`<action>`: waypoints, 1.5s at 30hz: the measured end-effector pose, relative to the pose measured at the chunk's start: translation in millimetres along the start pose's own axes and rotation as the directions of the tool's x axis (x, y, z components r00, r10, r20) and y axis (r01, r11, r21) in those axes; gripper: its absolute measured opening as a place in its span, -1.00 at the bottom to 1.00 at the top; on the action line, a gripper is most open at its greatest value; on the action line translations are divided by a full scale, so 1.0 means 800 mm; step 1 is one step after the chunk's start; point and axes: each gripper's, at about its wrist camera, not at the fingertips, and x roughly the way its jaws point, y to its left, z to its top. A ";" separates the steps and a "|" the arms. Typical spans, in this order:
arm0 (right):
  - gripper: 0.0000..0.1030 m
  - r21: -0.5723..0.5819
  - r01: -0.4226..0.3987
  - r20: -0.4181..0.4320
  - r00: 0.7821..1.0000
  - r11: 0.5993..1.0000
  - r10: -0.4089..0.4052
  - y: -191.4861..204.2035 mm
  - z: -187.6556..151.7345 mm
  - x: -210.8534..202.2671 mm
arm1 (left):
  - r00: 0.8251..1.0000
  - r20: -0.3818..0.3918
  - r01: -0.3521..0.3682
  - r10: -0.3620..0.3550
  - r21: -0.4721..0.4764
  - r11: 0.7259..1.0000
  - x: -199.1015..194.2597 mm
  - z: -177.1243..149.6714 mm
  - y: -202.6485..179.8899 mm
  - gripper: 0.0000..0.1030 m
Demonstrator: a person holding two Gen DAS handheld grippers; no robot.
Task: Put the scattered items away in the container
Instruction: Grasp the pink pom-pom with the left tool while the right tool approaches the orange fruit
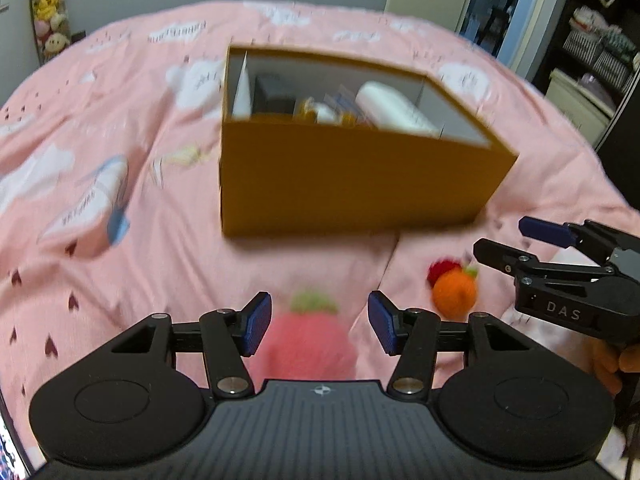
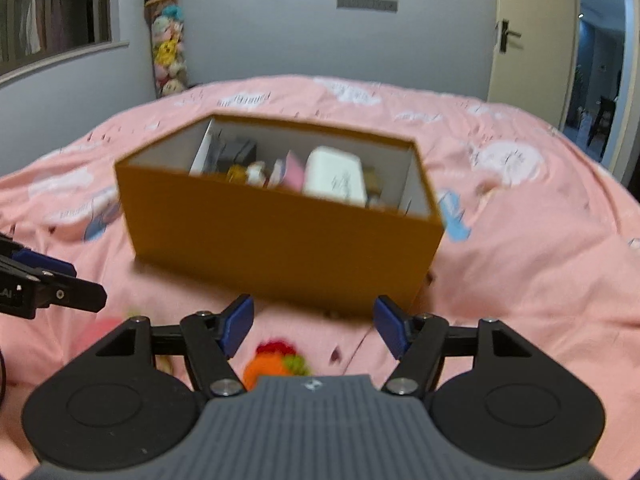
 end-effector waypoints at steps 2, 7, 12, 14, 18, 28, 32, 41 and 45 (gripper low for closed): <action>0.34 -0.013 -0.014 -0.020 1.000 1.000 0.013 0.007 -0.009 0.004 | 1.000 -0.025 0.000 0.000 -0.012 1.000 0.007 -0.007 0.004 0.21; 0.34 -0.029 -0.026 -0.026 0.999 0.999 0.025 0.013 -0.015 0.009 | 0.999 -0.034 -0.017 0.016 -0.020 1.000 0.021 -0.020 0.011 0.21; 0.34 -0.015 -0.034 -0.068 0.997 0.999 0.033 0.013 -0.021 0.022 | 0.997 -0.071 -0.030 0.028 -0.025 0.999 0.039 -0.025 0.015 0.21; 0.34 -0.007 -0.036 -0.085 0.996 0.999 0.036 0.012 -0.022 0.026 | 0.997 -0.078 -0.025 0.023 -0.031 0.999 0.042 -0.026 0.017 0.21; 0.34 0.000 -0.038 -0.123 0.992 0.999 0.037 0.011 -0.026 0.035 | 0.994 -0.108 -0.023 0.018 -0.040 0.999 0.051 -0.027 0.019 0.22; 0.35 -0.005 -0.037 -0.155 0.987 0.999 0.036 0.013 -0.027 0.040 | 0.983 -0.184 -0.017 0.010 -0.040 0.999 0.075 -0.029 0.024 0.22; 0.35 -0.008 -0.036 -0.160 0.987 0.999 0.034 0.014 -0.028 0.041 | 0.978 -0.209 -0.001 -0.013 -0.067 0.998 0.086 -0.034 0.031 0.22; 0.35 -0.009 -0.036 -0.164 0.986 0.999 0.034 0.015 -0.028 0.043 | 0.965 -0.257 0.025 -0.056 -0.122 0.992 0.104 -0.040 0.041 0.16; 0.35 -0.013 -0.039 -0.167 0.985 0.999 0.037 0.016 -0.029 0.045 | 0.962 -0.270 0.019 -0.050 -0.116 0.993 0.113 -0.041 0.039 0.15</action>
